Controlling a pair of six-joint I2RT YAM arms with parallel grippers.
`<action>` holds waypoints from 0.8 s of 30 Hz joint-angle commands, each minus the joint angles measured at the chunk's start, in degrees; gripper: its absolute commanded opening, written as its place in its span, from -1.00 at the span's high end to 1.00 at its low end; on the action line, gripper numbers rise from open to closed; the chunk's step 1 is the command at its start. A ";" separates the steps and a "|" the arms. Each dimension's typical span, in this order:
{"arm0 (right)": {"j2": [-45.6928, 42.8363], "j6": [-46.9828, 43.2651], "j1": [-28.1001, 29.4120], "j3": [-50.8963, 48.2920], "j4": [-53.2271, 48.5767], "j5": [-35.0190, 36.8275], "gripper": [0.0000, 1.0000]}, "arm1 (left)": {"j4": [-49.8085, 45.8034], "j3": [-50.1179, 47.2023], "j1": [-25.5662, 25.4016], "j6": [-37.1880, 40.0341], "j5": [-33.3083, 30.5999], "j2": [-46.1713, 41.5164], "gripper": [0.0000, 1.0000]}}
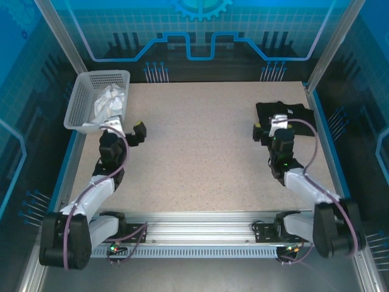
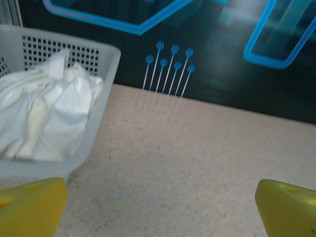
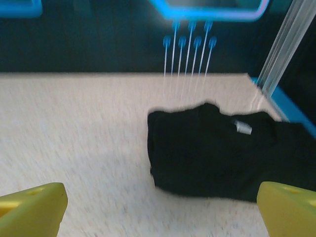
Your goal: Fold the inside-out t-shirt
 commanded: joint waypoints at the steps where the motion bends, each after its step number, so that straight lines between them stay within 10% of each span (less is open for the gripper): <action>1: -5.89 8.13 1.66 4.34 -13.54 -5.18 -1.00 | -15.76 9.01 0.91 -9.80 -0.40 1.28 -0.98; 9: 2.37 3.18 19.74 18.58 -24.98 -2.46 -0.99 | -34.24 37.99 15.15 -15.70 0.30 24.08 -0.97; 24: 6.58 5.23 20.62 17.77 -21.99 -2.69 -1.00 | -56.93 74.56 18.64 -5.45 3.18 60.19 -0.80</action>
